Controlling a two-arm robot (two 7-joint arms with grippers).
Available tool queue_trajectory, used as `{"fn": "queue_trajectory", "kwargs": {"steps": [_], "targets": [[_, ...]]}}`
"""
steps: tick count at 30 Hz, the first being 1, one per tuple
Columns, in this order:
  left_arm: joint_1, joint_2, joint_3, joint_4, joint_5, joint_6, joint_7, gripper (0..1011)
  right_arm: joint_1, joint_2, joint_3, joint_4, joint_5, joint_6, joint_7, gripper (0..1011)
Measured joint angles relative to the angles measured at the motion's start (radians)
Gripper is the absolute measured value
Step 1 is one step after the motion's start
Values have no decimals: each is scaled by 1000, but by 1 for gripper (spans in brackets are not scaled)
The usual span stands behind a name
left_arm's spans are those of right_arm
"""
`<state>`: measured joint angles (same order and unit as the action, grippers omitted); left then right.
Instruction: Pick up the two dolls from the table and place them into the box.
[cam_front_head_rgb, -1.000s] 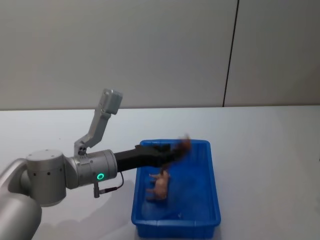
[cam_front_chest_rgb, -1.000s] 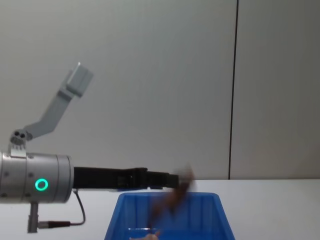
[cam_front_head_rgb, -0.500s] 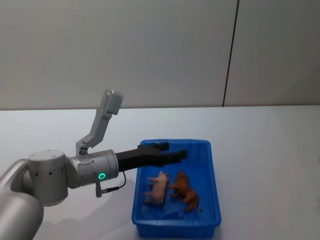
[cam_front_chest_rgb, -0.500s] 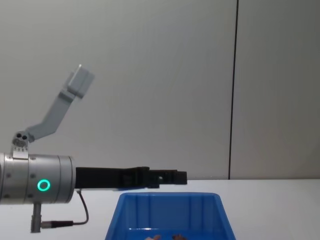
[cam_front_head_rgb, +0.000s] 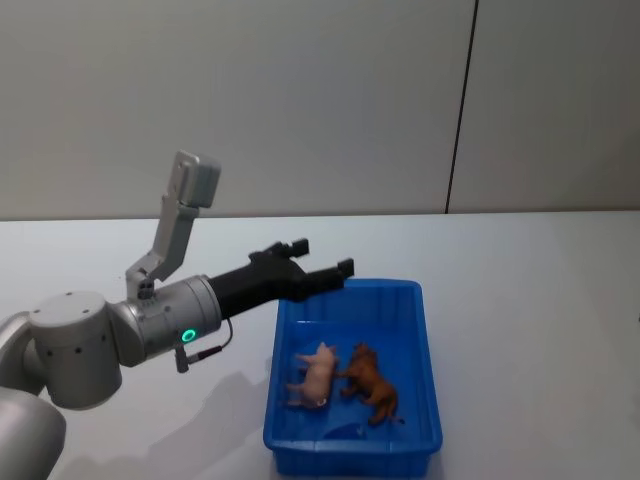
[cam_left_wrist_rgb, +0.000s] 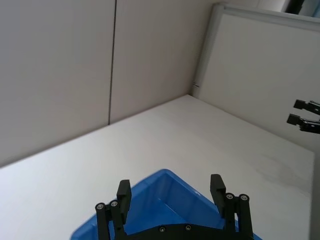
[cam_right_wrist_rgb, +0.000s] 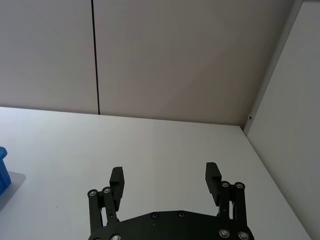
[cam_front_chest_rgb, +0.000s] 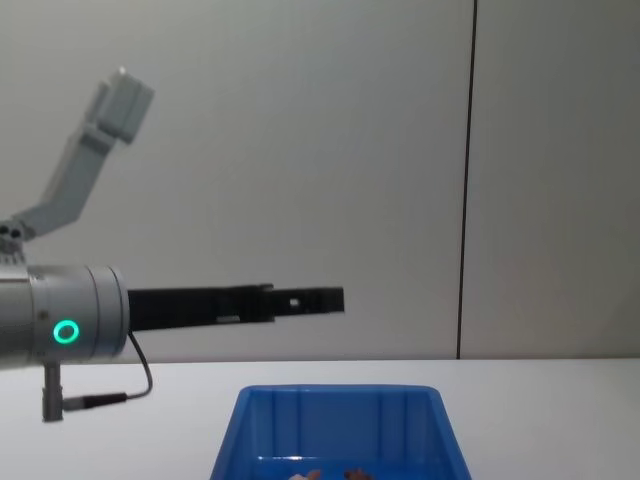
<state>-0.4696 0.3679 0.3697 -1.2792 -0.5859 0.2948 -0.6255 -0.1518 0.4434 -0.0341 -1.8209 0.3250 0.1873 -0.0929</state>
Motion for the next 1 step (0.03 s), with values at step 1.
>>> {"fn": "queue_trajectory", "kwargs": {"steps": [1], "targets": [[5,4,-2,-13,3,-16,18,1001,0,0,0,0,0,0,0,1001]]}}
